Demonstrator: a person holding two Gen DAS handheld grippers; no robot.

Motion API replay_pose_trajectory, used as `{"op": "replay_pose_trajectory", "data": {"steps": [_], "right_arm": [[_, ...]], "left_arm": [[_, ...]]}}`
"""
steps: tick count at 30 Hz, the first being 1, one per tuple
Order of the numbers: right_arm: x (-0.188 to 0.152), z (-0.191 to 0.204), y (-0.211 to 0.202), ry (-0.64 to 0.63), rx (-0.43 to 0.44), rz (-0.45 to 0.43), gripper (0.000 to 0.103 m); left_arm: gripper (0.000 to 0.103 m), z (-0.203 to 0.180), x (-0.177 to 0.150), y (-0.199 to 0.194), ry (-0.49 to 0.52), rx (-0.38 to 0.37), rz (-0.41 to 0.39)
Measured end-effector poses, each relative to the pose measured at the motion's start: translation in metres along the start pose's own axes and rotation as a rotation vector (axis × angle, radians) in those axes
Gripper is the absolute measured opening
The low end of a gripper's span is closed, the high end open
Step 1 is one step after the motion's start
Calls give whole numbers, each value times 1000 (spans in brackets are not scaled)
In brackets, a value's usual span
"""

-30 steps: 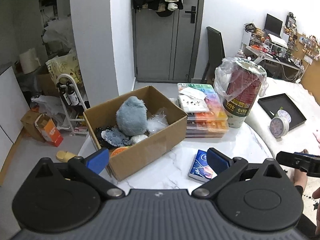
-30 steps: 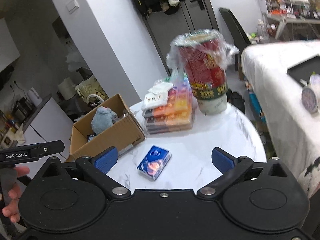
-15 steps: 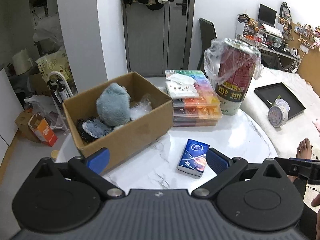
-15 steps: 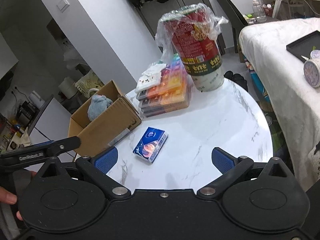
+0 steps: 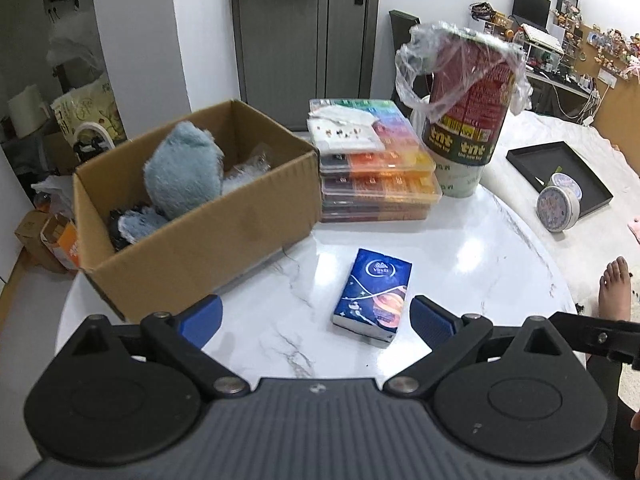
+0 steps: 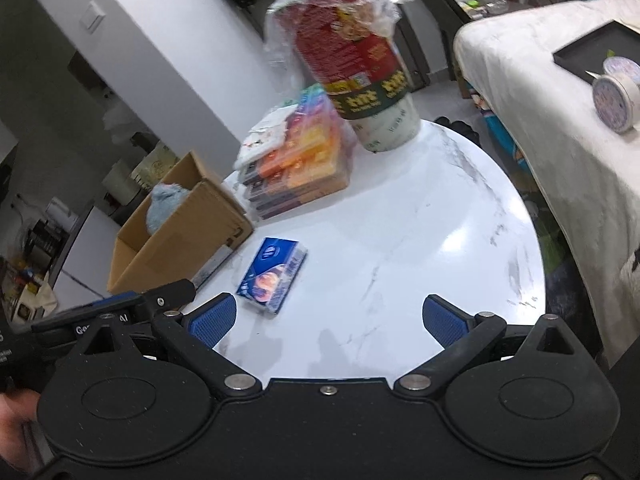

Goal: Organize soft objects
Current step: 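Close the left tool on the blue Vinda tissue pack while the right tool closes on it too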

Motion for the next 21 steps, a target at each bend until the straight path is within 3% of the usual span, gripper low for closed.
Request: {"op": "replay_pose_trajectory", "data": {"steps": [5,11,21], "right_arm": [[-2,-5,5,13,18,11,103],[-5,-12,18,44,-17,50,103],[-8,-19,24,58,-48,48,103]], "left_arm": [[100,-6,-4,20,10,7,25],[100,-17,-11,37,20,-7,65],[100,-23,-15,59,27,27,66]]}}
Point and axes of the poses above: each gripper's, at about its wrist camera, not at the fingertips, and y roughly the way its jaws point, z to its left, x to its top, the point moved 1 cm from there along y, roughly the way its jaws point, and after that the axes turned 9 degrees about -y, right-handed, at the moved point
